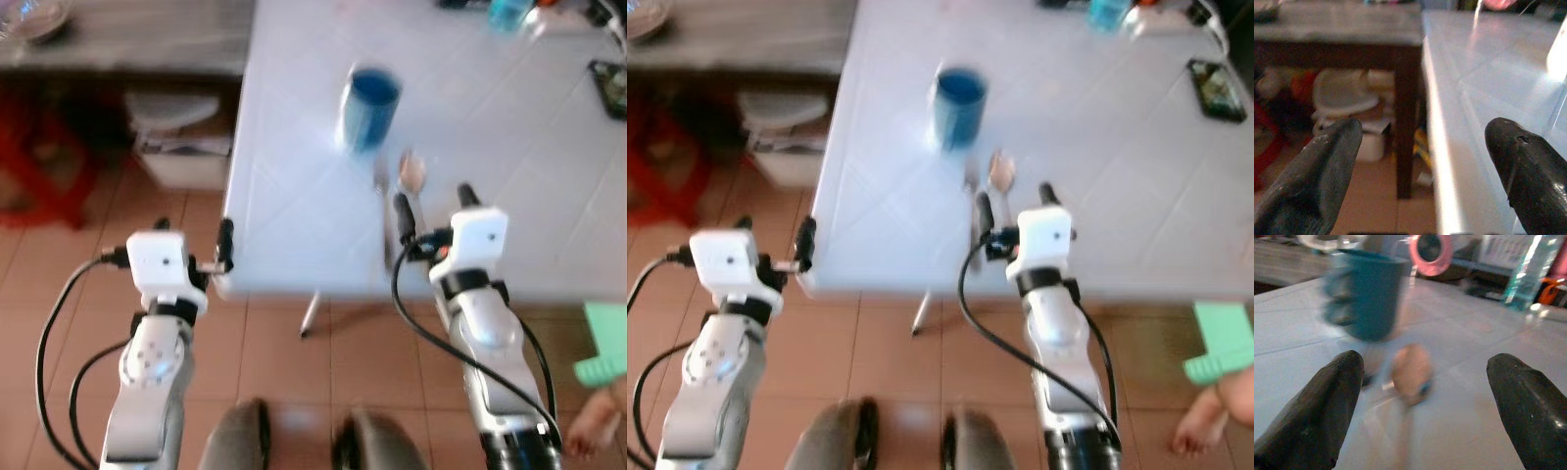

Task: Setting the table

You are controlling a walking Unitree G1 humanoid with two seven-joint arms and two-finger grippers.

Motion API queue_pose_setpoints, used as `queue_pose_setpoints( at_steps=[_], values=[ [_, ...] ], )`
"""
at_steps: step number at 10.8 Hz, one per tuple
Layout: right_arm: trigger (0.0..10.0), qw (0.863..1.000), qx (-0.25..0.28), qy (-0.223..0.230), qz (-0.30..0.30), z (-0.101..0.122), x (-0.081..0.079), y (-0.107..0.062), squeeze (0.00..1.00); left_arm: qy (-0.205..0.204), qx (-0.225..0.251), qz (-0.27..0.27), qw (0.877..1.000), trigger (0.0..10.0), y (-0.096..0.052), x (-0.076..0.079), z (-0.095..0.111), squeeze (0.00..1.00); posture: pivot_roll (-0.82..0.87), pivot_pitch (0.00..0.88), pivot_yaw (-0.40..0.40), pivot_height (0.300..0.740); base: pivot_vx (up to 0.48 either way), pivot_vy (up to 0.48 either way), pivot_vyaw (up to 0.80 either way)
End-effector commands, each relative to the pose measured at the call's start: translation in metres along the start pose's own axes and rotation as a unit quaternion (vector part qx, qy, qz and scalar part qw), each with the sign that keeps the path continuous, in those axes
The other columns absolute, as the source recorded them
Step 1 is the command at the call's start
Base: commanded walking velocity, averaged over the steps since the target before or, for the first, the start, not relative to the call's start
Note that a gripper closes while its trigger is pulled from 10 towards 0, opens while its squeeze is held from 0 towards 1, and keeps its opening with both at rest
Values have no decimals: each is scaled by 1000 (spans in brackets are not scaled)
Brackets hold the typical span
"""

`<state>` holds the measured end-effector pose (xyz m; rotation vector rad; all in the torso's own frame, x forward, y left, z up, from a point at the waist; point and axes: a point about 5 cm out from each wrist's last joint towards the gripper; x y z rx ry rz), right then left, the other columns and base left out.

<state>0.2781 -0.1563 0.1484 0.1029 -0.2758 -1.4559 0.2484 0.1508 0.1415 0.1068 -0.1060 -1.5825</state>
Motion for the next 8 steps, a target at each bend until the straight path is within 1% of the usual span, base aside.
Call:
queue_pose_setpoints(
  at_steps=[1,2,4,5,6,7,8],
  values=[
    [10000,1000,-2,-8,-9,-2,8,-2,0,7,-5,12,1000,10000,-1,0,-6,0,23,188,-45,740,0,0,0],
    [10000,1000,-1,-10,-9,-3,8,-2,0,18,-14,36,999,10000,-3,-9,-14,0,29,153,-51,740,0,0,0],
    [10000,1000,-10,-14,-13,-12,10,-7,0,44,-28,65,997,10000,-13,-21,-27,0,50,93,-61,740,0,0,0],
    [10000,1000,-18,-19,-6,-19,8,-10,0,48,-38,93,994,10000,-22,-31,-38,0,70,48,-73,740,0,0,0],
    [10000,1000,-18,-22,9,-24,4,-6,0,59,-37,126,990,10000,-21,-39,-43,0,86,21,-86,740,0,0,0],
    [10000,999,-12,-24,21,-23,0,0,0,67,-30,136,988,10000,-19,-42,-43,0,95,8,-97,740,0,0,0],
    [10000,999,-6,-27,27,-23,-1,9,0,68,-22,137,988,10000,-14,-41,-43,0,102,0,-107,740,0,0,0]
  ],
)
Point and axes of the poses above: a point about 5 cm out from each wrist's last joint towards the gripper, its own y axis pointing out of the wrist towards the gripper, its own z axis along the axis of the wrist's last joint, x = y × z, and after that the axes turned 2 degrees about y, right-handed
